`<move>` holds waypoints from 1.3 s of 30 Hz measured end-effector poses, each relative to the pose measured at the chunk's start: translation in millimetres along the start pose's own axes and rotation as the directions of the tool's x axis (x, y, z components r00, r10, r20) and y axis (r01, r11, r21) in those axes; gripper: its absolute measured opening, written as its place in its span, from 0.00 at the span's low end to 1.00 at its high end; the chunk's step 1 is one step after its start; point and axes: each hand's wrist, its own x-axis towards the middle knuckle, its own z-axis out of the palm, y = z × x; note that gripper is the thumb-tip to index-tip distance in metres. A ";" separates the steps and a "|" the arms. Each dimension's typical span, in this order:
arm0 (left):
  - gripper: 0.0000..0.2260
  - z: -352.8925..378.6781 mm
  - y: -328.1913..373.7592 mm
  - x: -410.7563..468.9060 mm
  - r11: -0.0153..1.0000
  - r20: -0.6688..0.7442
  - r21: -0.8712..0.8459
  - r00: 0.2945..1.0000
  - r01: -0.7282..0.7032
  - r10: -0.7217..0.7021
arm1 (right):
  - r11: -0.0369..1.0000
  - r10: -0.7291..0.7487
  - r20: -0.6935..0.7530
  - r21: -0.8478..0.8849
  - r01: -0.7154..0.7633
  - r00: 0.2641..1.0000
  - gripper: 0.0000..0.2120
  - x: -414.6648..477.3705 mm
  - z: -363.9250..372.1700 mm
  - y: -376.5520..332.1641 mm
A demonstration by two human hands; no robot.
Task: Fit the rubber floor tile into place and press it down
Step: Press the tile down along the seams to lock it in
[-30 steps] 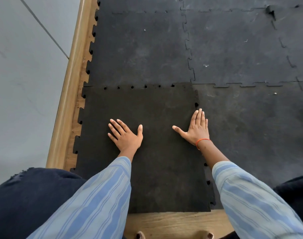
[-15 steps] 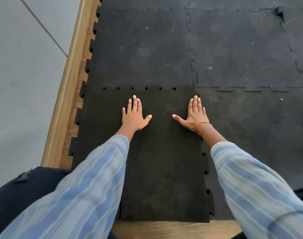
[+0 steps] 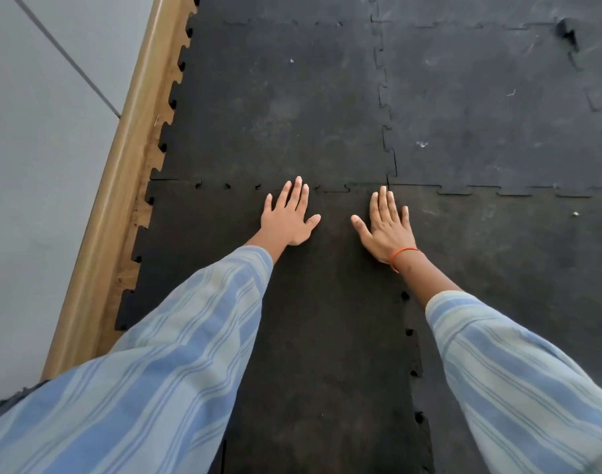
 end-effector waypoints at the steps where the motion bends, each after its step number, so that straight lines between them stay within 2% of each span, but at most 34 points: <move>1: 0.32 0.7 0.3 0.2 1.000 0.000 0.000 1.000 -0.003 0.003 | 0.999 -0.044 -0.013 -0.003 0.044 0.999 0.33 4.8 1.0 -8.3; 3: 0.32 0.7 -0.7 0.8 1.000 -0.012 0.003 1.000 -0.014 0.014 | 0.995 -0.096 -0.004 -0.001 0.096 0.995 0.30 16.3 2.9 -26.0; 7: 0.30 0.5 -13.7 -2.8 0.997 -0.078 0.014 0.994 -0.073 0.074 | 0.997 -0.068 0.020 -0.036 0.069 0.997 0.30 30.2 7.2 -33.0; 8: 0.31 3.4 -23.5 -6.9 1.000 -0.112 -0.011 0.993 -0.028 0.026 | 0.997 -0.070 0.025 -0.044 0.071 0.997 0.30 30.6 7.9 -30.8; 10: 0.35 12.4 -52.4 -18.1 0.983 -0.164 -0.094 0.972 0.156 -0.170 | 0.995 -0.076 0.028 -0.059 0.078 0.997 0.30 30.8 9.3 -29.7; 12: 0.39 17.1 -77.7 -29.3 0.954 -0.127 -0.119 0.948 0.276 -0.290 | 0.994 -0.079 0.014 -0.070 0.079 0.997 0.31 30.3 11.2 -30.3; 17: 0.40 8.1 -87.1 -29.0 0.958 -0.034 -0.125 0.964 0.258 -0.264 | 0.995 -0.069 0.012 -0.072 0.070 0.998 0.31 30.8 11.2 -31.8; 20: 0.40 2.4 -90.0 -28.6 0.959 0.029 -0.118 0.966 0.259 -0.257 | 0.995 -0.066 0.060 -0.070 0.070 0.996 0.31 31.1 9.3 -33.1; 24: 0.47 -10.1 -98.5 -29.7 0.956 0.047 -0.156 0.968 0.250 -0.246 | 0.997 -0.060 0.127 -0.038 0.065 0.990 0.34 31.8 -1.8 -33.1; 27: 0.60 -9.0 -118.7 -40.0 0.865 -0.005 -0.263 0.896 0.427 -0.444 | 0.999 0.038 -0.004 -0.006 -0.038 0.999 0.36 4.0 12.1 -21.6; 29: 0.63 -6.0 -131.4 -43.0 0.833 -0.003 -0.278 0.866 0.479 -0.500 | 0.997 0.080 -0.107 -0.005 -0.081 0.991 0.36 -17.9 25.5 -14.2; 34: 0.61 -3.7 -132.4 -36.8 0.844 0.029 -0.245 0.874 0.477 -0.485 | 0.996 0.088 -0.088 -0.008 -0.089 0.992 0.35 -21.5 31.6 -5.0; 36: 0.55 2.3 -123.7 -36.9 0.871 -0.016 -0.208 0.889 0.445 -0.458 | 0.998 0.067 -0.069 -0.014 -0.068 0.995 0.36 -17.9 28.5 -1.4; 39: 0.45 29.1 -81.3 -50.6 0.941 -0.150 -0.156 0.934 0.300 -0.323 | 0.997 0.073 -0.052 -0.014 -0.074 0.996 0.36 -21.7 23.9 2.0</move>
